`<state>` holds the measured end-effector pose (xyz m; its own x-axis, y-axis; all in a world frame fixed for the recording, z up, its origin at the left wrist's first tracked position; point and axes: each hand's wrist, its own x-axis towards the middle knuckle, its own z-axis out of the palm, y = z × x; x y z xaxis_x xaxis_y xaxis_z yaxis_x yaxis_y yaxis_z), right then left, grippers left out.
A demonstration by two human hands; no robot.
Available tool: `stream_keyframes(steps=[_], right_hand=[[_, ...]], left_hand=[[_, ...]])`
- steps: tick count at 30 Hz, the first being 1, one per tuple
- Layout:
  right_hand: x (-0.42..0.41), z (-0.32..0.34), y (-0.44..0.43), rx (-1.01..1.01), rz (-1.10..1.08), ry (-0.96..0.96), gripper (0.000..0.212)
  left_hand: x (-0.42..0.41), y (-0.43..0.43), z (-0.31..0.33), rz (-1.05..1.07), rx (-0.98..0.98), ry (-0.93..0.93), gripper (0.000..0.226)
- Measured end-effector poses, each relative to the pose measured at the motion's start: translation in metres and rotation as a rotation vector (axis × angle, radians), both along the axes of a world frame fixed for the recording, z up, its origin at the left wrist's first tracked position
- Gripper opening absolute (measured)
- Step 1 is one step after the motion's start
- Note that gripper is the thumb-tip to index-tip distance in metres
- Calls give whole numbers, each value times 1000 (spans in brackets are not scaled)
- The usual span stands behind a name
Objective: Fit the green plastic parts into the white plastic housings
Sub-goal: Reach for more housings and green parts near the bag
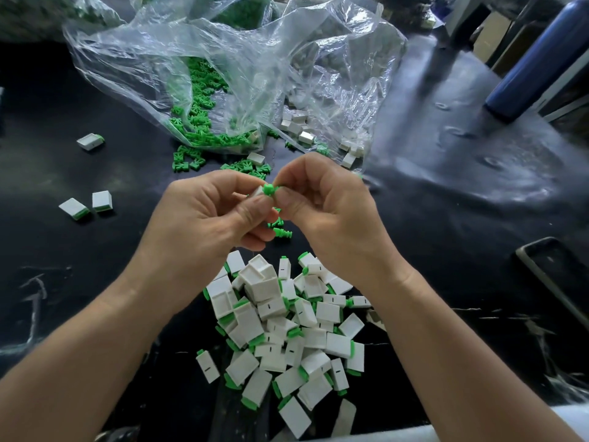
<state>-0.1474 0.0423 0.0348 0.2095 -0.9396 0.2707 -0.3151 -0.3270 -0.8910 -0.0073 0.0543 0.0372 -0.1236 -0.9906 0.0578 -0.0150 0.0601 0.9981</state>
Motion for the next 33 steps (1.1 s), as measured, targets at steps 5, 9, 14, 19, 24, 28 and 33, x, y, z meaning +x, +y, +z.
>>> stream_keyframes(steps=[5,9,14,19,24,28,33], right_hand=[[-3,3,0,-60,-18,89,13],[-8,7,2,-120,-19,251,7],[-8,7,0,29,2,101,24],[-11,9,-1,173,41,-3,18],[-10,11,1,72,19,240,25],[-7,12,4,46,52,351,20],[-5,12,5,22,31,369,28]], left_hand=[[-2,0,-1,-3,-20,-24,15],[-2,0,-3,-21,-61,-128,13],[-1,0,-3,-19,-80,-111,11],[0,1,0,-22,-79,-92,11],[-1,3,0,-41,-57,-106,13],[-1,2,-1,-18,-59,-123,13],[-2,2,0,-15,-41,-87,12]])
